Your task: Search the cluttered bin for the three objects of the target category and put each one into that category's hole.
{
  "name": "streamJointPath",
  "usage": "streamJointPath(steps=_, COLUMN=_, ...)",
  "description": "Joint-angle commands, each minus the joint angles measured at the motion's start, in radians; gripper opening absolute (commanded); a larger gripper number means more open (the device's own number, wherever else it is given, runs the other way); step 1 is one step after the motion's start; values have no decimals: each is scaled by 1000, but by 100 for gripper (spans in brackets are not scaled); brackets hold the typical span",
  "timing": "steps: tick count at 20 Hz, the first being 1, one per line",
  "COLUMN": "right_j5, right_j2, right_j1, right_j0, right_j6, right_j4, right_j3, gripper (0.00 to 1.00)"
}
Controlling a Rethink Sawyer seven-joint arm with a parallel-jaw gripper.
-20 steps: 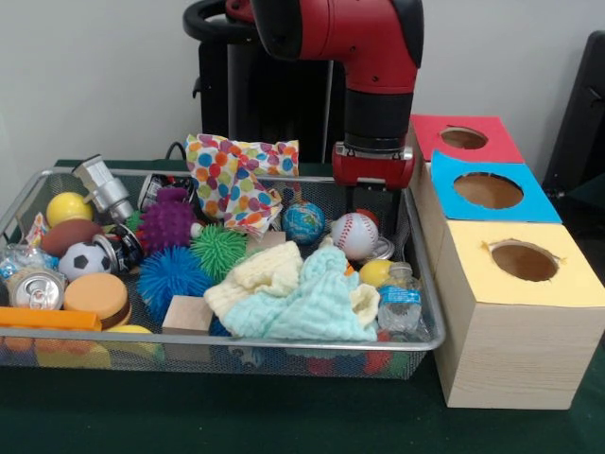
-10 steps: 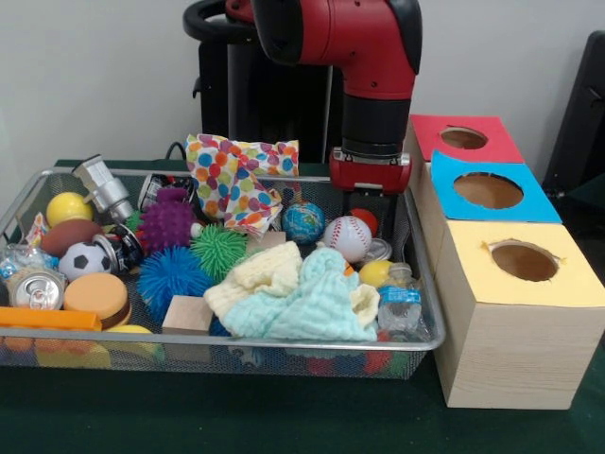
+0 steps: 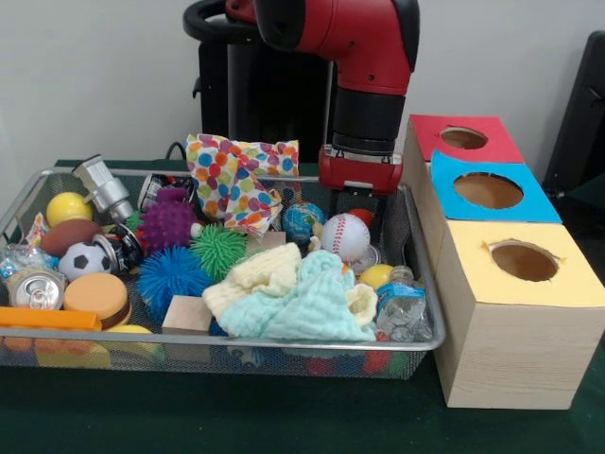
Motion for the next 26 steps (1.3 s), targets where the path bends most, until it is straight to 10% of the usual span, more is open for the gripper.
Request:
streamJointPath(steps=1, right_j5=-128, right_j2=-111, right_j1=31, right_j0=44, right_j6=-14, right_j4=-20, right_j3=-231, gripper=100)
streamJointPath(steps=26, right_j5=-32, right_j2=11, right_j1=36, right_j0=-52, right_j6=15, right_j4=-89, right_j3=-208, gripper=100)
